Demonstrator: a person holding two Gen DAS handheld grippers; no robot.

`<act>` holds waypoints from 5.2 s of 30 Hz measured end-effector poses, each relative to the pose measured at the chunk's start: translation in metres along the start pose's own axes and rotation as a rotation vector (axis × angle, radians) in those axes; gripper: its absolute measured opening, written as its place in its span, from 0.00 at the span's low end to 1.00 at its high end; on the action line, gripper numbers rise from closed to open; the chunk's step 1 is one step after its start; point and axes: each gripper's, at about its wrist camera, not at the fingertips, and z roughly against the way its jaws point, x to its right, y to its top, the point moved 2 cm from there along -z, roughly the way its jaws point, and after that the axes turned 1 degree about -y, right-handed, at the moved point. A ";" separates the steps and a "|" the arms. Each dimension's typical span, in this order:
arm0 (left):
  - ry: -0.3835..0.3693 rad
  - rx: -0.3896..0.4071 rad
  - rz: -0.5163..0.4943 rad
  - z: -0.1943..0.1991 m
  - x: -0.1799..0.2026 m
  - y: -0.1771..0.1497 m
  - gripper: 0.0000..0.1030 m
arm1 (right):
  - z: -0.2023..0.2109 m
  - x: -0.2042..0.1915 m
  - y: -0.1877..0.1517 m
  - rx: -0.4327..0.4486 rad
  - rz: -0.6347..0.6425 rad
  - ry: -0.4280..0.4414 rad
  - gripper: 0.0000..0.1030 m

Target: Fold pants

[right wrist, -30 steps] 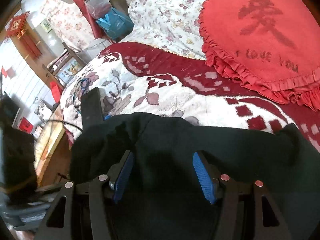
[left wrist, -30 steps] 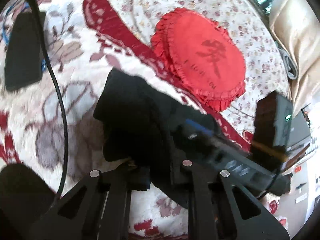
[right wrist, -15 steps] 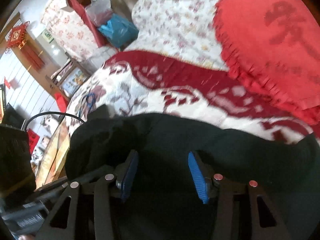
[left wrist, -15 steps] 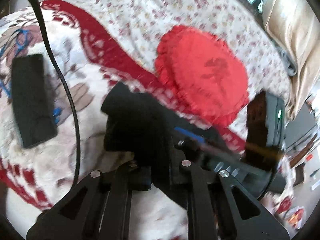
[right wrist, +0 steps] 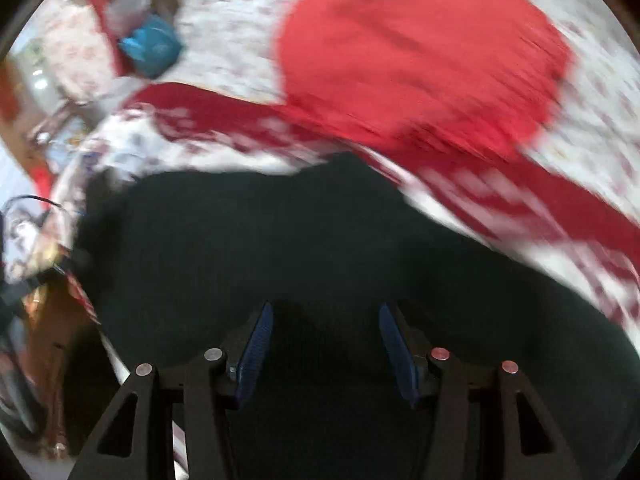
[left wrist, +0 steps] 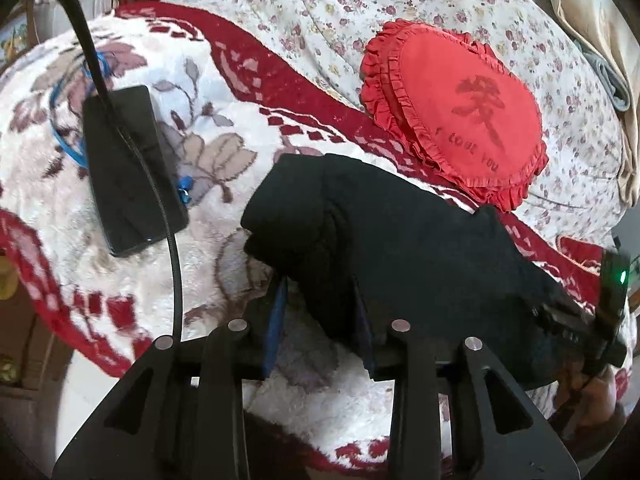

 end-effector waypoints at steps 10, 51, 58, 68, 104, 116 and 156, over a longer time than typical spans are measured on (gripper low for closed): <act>-0.032 0.081 -0.057 0.039 0.033 0.007 0.56 | 0.093 0.115 -0.071 0.048 -0.256 -0.026 0.52; -0.544 -0.453 -0.854 -0.133 0.435 -0.054 0.76 | 0.124 0.167 -0.145 0.151 -0.655 0.055 0.71; -0.593 -0.510 -0.923 -0.154 0.452 -0.066 0.76 | 0.121 0.167 -0.139 0.192 -0.652 0.064 0.78; -0.624 -0.450 -0.973 -0.155 0.452 -0.075 0.26 | 0.114 0.169 -0.120 0.227 -0.620 0.037 0.25; -0.328 -0.186 -0.352 -0.053 0.162 0.032 0.56 | 0.066 0.027 -0.006 0.089 -0.178 0.257 0.54; -0.330 -0.268 -0.165 -0.048 0.137 0.010 0.75 | 0.036 -0.005 -0.013 0.048 -0.041 0.193 0.54; -0.327 -0.367 -0.155 -0.088 0.168 0.013 0.13 | 0.056 0.052 0.012 0.117 -0.173 0.090 0.54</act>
